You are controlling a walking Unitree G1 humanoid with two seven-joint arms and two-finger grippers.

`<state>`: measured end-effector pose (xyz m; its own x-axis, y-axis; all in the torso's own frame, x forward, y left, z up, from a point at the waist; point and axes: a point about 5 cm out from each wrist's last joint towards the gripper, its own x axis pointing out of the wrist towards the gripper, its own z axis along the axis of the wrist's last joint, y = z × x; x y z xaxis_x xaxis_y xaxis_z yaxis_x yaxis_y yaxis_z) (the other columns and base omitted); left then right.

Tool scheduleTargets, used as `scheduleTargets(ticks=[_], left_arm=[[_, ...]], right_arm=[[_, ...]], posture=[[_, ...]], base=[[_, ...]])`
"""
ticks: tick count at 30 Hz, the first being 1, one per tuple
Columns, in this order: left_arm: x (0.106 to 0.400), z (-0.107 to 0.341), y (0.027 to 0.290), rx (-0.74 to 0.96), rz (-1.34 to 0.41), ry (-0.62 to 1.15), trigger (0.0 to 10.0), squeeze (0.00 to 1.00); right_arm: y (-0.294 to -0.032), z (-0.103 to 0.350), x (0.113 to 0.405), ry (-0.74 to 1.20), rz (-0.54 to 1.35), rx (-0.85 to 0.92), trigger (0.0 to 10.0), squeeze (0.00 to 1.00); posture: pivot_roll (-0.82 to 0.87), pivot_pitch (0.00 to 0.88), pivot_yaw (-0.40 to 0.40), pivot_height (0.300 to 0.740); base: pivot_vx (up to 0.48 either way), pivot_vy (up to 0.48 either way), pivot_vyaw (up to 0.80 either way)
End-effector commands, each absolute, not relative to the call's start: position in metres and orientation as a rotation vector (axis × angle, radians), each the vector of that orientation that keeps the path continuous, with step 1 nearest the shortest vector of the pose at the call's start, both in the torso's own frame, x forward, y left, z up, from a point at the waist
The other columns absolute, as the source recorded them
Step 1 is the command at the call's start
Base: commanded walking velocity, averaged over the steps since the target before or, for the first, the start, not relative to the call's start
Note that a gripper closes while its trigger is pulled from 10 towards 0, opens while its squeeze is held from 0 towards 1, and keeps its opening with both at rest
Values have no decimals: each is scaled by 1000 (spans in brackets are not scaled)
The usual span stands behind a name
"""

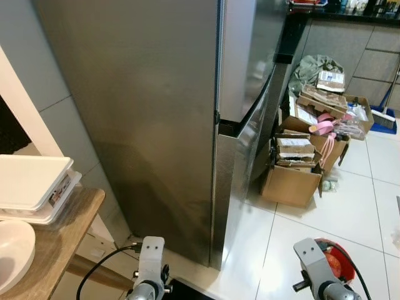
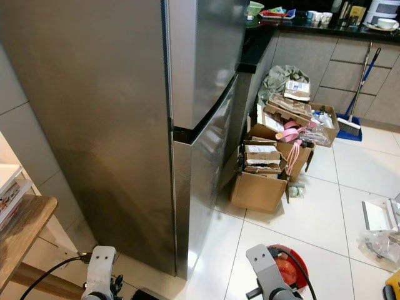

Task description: Restocking fridge

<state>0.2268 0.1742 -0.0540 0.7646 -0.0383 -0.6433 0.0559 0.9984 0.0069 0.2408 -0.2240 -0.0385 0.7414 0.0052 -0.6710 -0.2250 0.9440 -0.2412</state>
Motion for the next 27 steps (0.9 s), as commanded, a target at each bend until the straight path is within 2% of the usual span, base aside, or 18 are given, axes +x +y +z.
scheduleTargets(ticks=[1,20,27], left_arm=[[230,-51,175,26,-51,684,10000,0],[239,-44,163,-23,-95,636,10000,0],[245,-40,161,-17,-109,626,10000,0]], right_arm=[[-225,-44,234,751,76,-272,10000,0],[-228,-46,228,743,27,-251,10000,0],[-233,-41,234,720,2,-247,10000,0]], posture=[[-21,0,-34,740],[-54,0,13,740],[-71,1,32,740]], base=[[0,0,0],[0,0,0],[-269,0,0]])
